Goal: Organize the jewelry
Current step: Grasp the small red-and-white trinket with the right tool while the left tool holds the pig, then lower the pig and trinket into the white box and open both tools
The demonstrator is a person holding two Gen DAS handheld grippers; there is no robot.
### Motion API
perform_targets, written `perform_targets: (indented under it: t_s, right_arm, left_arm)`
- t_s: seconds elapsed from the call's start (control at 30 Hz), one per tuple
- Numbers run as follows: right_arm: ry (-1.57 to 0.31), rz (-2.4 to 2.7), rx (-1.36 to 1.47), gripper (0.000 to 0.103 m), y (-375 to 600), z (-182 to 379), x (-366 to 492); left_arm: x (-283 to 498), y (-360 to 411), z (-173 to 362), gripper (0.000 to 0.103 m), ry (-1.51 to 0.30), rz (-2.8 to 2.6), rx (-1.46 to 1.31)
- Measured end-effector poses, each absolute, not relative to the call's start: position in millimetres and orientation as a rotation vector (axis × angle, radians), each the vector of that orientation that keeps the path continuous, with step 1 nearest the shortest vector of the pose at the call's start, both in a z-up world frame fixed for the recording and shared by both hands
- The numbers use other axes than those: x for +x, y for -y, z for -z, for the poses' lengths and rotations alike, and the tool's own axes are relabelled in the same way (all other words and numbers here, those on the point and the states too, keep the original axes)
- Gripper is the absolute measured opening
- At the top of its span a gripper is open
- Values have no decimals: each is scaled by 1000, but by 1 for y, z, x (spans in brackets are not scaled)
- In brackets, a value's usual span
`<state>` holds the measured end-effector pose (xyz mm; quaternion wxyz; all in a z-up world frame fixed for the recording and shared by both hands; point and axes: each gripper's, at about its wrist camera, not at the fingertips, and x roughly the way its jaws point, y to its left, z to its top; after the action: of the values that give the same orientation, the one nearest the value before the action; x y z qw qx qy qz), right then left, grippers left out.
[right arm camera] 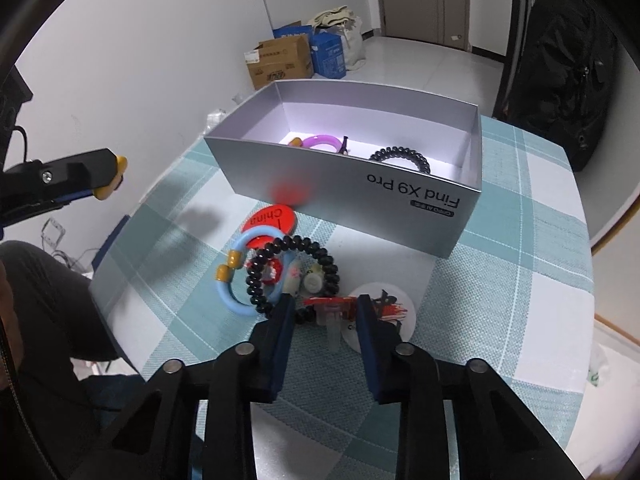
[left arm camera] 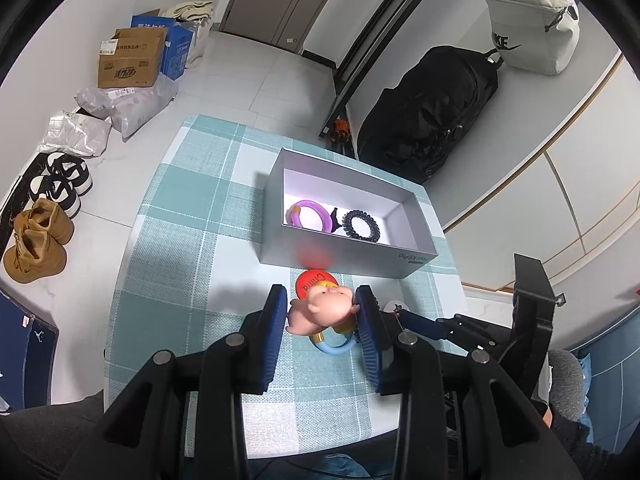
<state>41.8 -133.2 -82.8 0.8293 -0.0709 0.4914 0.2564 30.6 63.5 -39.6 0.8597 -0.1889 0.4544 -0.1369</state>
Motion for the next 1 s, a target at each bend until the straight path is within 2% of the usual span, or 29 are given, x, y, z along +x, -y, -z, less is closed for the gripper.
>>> perform_targets:
  t_s: [0.13, 0.2, 1.0]
  right_arm:
    - [-1066, -537, -134, 22, 135, 84, 45]
    - [-1068, -533, -132, 16, 136, 84, 44]
    - [-902, -604, 150, 16, 157, 18, 74]
  left_arm:
    - [30, -62, 39, 30, -953, 288, -389]
    - [30, -62, 38, 30, -953, 288, -387]
    - [64, -21, 20, 30, -962, 324, -296]
